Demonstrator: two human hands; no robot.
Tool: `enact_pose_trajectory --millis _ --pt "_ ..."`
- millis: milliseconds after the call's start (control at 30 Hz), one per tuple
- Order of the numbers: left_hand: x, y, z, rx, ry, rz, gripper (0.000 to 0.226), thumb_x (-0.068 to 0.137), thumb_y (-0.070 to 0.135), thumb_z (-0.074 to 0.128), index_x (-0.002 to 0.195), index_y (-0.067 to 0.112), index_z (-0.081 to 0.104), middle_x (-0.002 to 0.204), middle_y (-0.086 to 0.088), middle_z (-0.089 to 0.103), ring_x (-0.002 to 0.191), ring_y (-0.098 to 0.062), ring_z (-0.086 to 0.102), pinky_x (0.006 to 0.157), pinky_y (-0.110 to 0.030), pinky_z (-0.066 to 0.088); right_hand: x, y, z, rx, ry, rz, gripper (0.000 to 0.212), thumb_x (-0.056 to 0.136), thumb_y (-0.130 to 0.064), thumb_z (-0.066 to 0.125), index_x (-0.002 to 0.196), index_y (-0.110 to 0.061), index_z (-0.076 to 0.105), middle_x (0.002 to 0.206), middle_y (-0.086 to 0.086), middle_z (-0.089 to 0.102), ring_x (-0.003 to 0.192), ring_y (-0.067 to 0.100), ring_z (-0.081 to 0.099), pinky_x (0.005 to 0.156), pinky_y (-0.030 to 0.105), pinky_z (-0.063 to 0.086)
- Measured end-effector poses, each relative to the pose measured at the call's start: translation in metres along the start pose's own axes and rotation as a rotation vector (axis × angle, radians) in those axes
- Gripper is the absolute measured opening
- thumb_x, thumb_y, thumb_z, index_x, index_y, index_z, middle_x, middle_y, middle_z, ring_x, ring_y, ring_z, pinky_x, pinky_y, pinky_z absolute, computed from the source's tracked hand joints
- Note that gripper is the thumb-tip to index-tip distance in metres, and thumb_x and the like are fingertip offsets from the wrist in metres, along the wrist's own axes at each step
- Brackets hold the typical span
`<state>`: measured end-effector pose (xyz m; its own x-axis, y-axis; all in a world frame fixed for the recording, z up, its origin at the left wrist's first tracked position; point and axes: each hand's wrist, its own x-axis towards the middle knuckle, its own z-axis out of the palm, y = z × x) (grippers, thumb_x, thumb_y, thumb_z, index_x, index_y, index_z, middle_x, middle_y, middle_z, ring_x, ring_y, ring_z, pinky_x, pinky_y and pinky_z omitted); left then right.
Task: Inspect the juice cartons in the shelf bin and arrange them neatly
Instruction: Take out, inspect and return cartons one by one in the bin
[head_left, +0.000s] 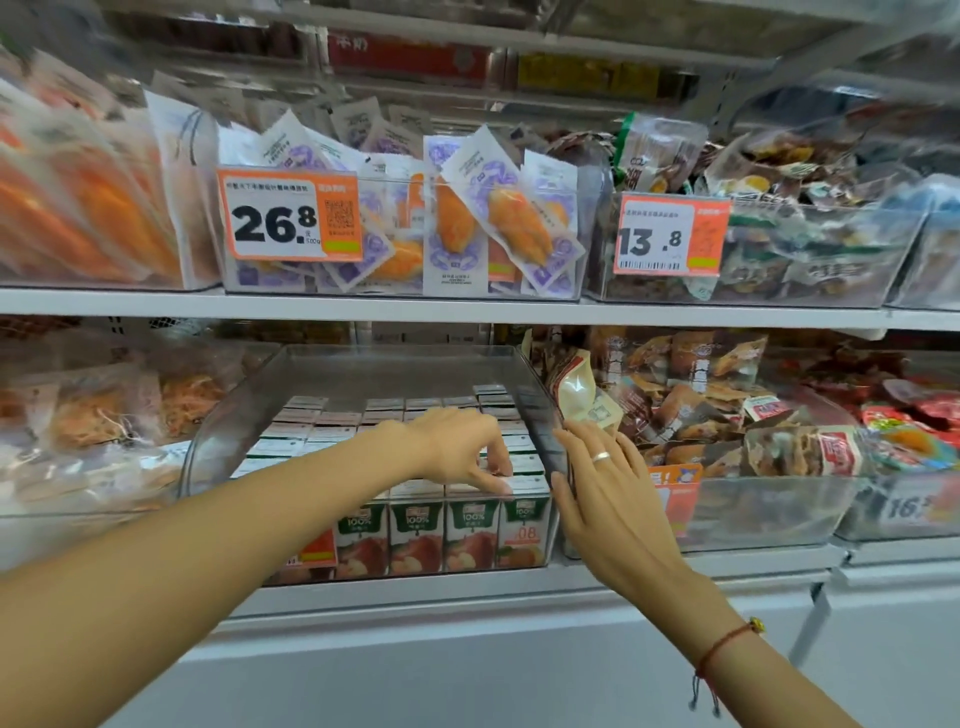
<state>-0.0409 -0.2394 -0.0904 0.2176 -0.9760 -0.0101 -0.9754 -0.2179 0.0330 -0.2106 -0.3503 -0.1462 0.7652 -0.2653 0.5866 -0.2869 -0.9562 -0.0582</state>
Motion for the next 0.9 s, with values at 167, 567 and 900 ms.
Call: enact_pose_trajectory --millis 167,567,900 --pt "0.010 0.008 -0.012 0.098 -0.092 -0.002 0.042 0.084 0.055 0.067 0.105 0.020 0.073 0.089 0.010 0.064 0.089 -0.018 0.062 0.054 -0.027 0.036 -0.012 0.008 0.007 -0.035 -0.021 -0.006 0.047 0.100 -0.028 0.048 0.145 -0.015 0.042 0.150 0.005 0.044 0.144 0.023 0.032 0.120 0.042 0.018" --pt "0.003 -0.002 0.009 -0.005 0.025 0.056 0.039 0.093 0.049 0.057 0.118 0.021 0.068 0.141 0.007 0.041 0.125 -0.013 0.040 0.093 -0.038 0.044 -0.011 0.007 0.019 0.072 0.012 0.025 0.041 0.101 -0.029 0.044 0.141 -0.020 0.046 0.148 0.000 0.043 0.146 0.019 0.025 0.122 0.040 0.011" --pt "-0.008 0.005 0.024 -0.542 0.461 -0.092 0.018 0.095 0.040 0.058 0.107 0.028 0.053 0.116 0.009 0.063 0.104 -0.006 0.060 0.087 -0.034 0.053 -0.011 0.003 0.009 0.279 0.052 0.070 0.042 0.101 -0.031 0.046 0.142 -0.026 0.039 0.146 -0.010 0.042 0.144 0.009 0.023 0.121 0.037 0.014"
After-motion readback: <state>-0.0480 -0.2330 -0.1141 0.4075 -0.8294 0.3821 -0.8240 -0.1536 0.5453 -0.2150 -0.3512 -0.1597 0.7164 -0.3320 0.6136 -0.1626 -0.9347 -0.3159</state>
